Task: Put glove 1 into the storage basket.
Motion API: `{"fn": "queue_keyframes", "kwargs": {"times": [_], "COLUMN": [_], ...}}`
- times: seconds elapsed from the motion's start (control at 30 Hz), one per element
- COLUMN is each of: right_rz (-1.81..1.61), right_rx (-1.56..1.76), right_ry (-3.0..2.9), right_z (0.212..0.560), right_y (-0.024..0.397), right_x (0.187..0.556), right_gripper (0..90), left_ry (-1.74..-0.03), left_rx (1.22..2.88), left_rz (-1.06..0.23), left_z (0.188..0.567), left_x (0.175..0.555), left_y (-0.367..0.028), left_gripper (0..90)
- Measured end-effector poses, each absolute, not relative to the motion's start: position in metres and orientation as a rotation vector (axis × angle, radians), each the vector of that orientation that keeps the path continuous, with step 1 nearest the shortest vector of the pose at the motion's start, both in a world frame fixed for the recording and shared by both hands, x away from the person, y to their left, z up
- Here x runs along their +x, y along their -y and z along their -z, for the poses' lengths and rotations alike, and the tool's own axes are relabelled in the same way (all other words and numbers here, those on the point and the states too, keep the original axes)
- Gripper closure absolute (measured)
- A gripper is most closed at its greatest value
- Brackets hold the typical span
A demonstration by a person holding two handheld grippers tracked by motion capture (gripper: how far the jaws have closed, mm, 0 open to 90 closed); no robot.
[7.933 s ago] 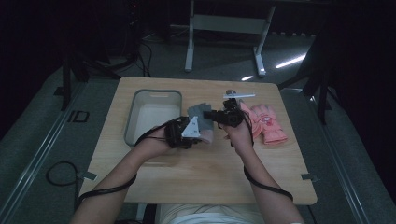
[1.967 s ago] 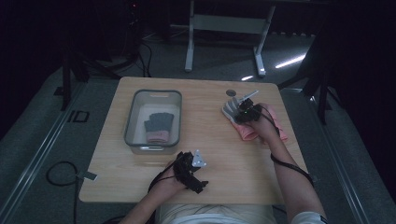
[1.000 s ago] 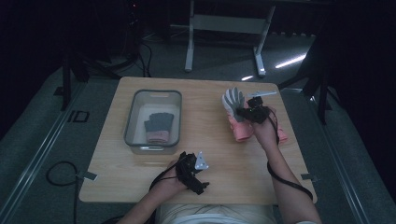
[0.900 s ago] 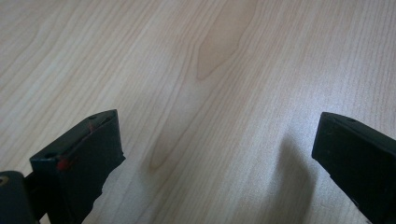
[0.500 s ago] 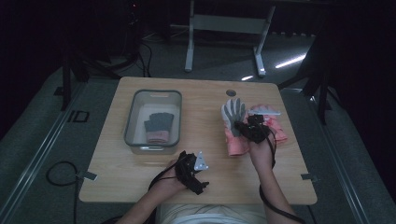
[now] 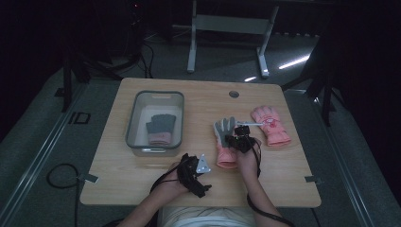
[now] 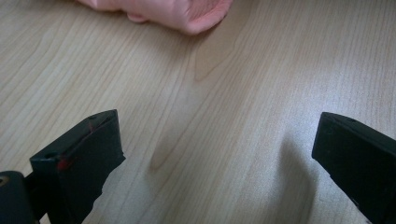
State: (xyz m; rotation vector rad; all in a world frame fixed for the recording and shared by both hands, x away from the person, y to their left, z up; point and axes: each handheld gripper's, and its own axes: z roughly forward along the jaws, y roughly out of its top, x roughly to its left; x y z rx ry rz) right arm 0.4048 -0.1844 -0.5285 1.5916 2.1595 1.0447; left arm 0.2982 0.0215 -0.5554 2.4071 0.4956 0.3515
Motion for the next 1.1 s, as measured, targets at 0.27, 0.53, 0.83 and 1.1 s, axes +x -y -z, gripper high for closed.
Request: {"fn": "queue_keyframes", "kwargs": {"times": [0.27, 0.53, 0.83, 1.1], "right_rz": [-1.011, -1.133, -1.101, -1.029], "right_rx": [1.580, 1.477, 1.276, 1.303], "right_ry": [-2.181, -2.150, -2.070, -2.056], "right_z": [0.536, 0.499, 0.465, 0.475], "right_y": [0.179, 0.186, 0.250, 0.317], "right_x": [0.408, 0.400, 0.406, 0.424], "right_gripper": [82.2, 71.2, 65.4, 65.1], "left_ry": [-0.492, -0.486, -0.489, -0.487], "left_rx": [2.416, 2.419, 2.430, 2.431], "left_rz": [-0.350, -0.348, -0.352, -0.348], "left_z": [0.558, 0.559, 0.559, 0.559], "left_x": [0.298, 0.298, 0.297, 0.297], "left_y": [-0.022, -0.022, -0.021, -0.021], "left_gripper": [1.3, 1.3, 1.3, 1.3]}}
